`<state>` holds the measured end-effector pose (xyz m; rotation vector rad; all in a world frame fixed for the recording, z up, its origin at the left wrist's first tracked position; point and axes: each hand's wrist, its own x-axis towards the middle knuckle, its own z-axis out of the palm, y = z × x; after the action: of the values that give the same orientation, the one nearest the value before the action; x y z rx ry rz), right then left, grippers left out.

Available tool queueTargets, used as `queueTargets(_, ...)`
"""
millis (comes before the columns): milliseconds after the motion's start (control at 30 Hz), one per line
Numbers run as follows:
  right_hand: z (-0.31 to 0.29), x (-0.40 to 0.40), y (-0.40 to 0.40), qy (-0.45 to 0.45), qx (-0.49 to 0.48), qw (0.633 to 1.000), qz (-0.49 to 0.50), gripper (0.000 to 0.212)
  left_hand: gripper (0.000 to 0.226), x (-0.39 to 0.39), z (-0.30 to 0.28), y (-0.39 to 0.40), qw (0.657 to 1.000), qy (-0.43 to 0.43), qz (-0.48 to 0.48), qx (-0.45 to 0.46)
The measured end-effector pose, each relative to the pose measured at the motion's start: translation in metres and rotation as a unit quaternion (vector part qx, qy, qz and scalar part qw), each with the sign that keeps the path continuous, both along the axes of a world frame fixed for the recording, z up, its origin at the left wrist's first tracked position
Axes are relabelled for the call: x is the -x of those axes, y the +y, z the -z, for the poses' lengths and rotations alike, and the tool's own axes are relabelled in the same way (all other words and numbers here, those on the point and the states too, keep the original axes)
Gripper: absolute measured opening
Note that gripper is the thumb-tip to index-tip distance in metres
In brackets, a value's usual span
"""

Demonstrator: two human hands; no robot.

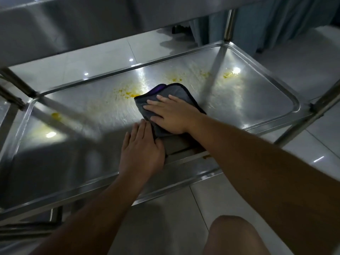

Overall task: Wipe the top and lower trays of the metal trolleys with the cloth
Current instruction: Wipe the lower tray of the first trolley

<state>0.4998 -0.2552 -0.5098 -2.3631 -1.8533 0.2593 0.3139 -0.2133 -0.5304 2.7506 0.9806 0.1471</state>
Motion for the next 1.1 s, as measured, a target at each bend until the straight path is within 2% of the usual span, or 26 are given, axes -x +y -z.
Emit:
queueTargets(167,-0.003,-0.066,-0.034,-0.032,0.005,0.997,0.066,0.06,0.075,0.002,0.001,0.0,1.0,0.0,0.003,-0.006)
queueTargets(367,0.004,-0.174,-0.134,-0.044,0.034,0.962,0.268,0.081,0.082,0.003,0.002,0.001,1.0,-0.004,0.001,-0.004)
queueTargets(533,0.006,-0.167,-0.138,-0.024,0.04,0.937,0.347,0.083,0.083,0.002,0.0,-0.002,1.0,-0.017,-0.001,-0.001)
queueTargets(667,0.004,-0.096,-0.122,-0.004,0.052,0.948,0.315,0.088,0.082,0.001,-0.001,-0.005,1.0,-0.021,-0.001,0.009)
queueTargets(867,0.005,0.041,-0.076,0.001,0.036,0.983,0.178,0.079,0.081,0.0,-0.004,-0.005,1.0,-0.008,-0.007,0.01)
queueTargets(1000,0.001,0.037,-0.084,-0.002,0.031,0.988,0.15,0.078,0.082,0.001,-0.003,-0.003,1.0,-0.003,0.003,0.013)
queueTargets(1100,-0.002,-0.002,-0.112,-0.016,0.031,0.978,0.206,0.074,0.084,0.001,-0.002,-0.002,1.0,-0.005,0.002,0.01)
